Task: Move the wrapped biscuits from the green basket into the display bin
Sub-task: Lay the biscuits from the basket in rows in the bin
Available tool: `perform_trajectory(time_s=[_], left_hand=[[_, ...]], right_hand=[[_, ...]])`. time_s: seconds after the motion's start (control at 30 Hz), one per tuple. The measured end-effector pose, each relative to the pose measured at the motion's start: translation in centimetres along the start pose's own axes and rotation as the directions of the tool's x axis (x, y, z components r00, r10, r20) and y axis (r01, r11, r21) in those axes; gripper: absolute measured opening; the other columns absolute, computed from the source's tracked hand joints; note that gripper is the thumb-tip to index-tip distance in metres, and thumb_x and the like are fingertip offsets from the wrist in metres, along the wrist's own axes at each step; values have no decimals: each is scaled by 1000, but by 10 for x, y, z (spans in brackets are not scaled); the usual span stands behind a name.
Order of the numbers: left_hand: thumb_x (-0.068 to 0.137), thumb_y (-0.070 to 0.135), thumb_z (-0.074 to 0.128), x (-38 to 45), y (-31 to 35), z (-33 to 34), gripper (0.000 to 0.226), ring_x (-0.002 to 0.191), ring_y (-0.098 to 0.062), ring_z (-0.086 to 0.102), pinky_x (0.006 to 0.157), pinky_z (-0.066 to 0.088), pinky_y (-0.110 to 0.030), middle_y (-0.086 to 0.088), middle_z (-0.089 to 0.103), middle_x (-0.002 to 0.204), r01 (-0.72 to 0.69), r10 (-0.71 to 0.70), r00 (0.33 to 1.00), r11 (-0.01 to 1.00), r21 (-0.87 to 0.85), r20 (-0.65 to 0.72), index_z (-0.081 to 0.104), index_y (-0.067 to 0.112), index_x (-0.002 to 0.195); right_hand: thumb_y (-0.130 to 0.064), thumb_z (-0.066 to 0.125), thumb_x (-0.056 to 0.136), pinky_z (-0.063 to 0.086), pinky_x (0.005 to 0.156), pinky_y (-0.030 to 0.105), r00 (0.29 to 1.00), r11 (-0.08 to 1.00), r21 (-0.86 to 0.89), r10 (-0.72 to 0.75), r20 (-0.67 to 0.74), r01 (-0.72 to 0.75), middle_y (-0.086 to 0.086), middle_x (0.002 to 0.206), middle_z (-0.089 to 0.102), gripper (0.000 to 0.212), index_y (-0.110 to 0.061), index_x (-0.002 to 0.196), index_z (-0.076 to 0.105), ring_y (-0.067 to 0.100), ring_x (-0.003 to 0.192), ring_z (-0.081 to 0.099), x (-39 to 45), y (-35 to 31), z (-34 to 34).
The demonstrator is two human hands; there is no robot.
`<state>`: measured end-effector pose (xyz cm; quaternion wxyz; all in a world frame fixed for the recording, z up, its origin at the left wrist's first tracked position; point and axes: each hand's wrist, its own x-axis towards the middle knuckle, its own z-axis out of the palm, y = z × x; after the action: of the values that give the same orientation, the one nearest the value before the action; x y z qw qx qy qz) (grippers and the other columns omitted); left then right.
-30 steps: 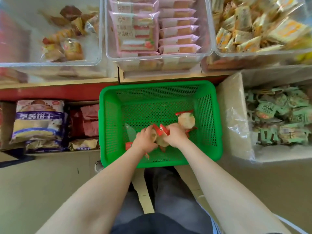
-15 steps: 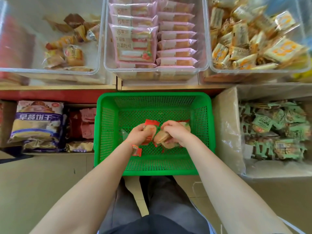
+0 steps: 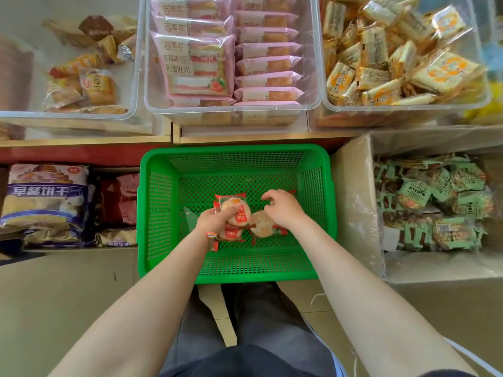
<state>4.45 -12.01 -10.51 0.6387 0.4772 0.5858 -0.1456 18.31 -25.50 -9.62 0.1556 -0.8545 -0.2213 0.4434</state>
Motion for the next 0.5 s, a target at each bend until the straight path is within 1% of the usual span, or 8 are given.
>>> perform_trajectory(time_s=[0.03,0.1,0.17,0.23,0.33,0.4,0.43,0.5], left_hand=[[84,28,74,2,-3,-1,29,71,-18,69,55,56,-24,-9,73,94,4,-4,1000,1000,-3,-15,68,9,105],[83,25,75,6,-11,-4,34,72,-20,70,52,56,-25,-10,73,96,-4,3,999,999,-49,-35,65,6,109],[82,23,77,8,-15,-6,41,78,-24,72,54,58,-31,-14,72,103,-3,-1,999,995,-100,-40,61,4,115],[83,20,76,7,-17,-8,38,78,-25,72,57,60,-37,-14,71,104,1,-6,999,992,-128,-31,58,5,113],[84,19,75,9,-20,-13,30,75,-25,72,58,60,-38,-13,72,101,6,-8,1000,990,-139,-19,59,7,107],[82,23,77,12,-23,-17,35,83,-28,72,71,61,-47,-14,72,104,5,-7,1000,993,-116,-18,61,8,109],[81,24,78,14,-25,-19,36,85,-29,72,75,60,-49,-13,72,105,7,-9,1000,995,-103,-20,61,9,108],[81,24,78,13,-28,-21,36,86,-29,72,76,60,-48,-12,72,104,16,-17,1000,995,-100,-9,60,10,108]], right_hand=[[-14,52,92,39,106,34,999,998,-63,-22,37,25,8,141,51,42,-18,134,56,26,129,46,1,2,6],[-12,51,90,35,111,40,992,976,-207,-41,119,66,5,149,43,52,-20,141,48,28,137,32,1,3,17],[-9,51,87,35,109,47,989,929,-358,-51,139,99,4,153,36,62,-23,146,40,29,139,26,-1,1,23],[-5,51,85,32,109,50,990,882,-460,-38,139,98,5,153,35,68,-23,148,34,31,139,23,-5,-2,29],[-3,51,86,32,108,48,983,868,-492,27,184,69,7,146,43,61,-19,143,40,32,139,27,-5,-3,36],[-12,53,89,40,101,42,978,899,-433,36,208,59,6,137,53,47,-21,135,52,30,133,37,-5,-2,36],[-18,54,90,42,98,40,986,919,-392,19,163,47,5,133,57,41,-23,131,55,28,130,42,-5,-1,35],[-26,52,93,42,98,42,998,938,-345,-8,-69,-17,8,134,53,40,-21,132,53,29,127,41,-7,-1,30]])
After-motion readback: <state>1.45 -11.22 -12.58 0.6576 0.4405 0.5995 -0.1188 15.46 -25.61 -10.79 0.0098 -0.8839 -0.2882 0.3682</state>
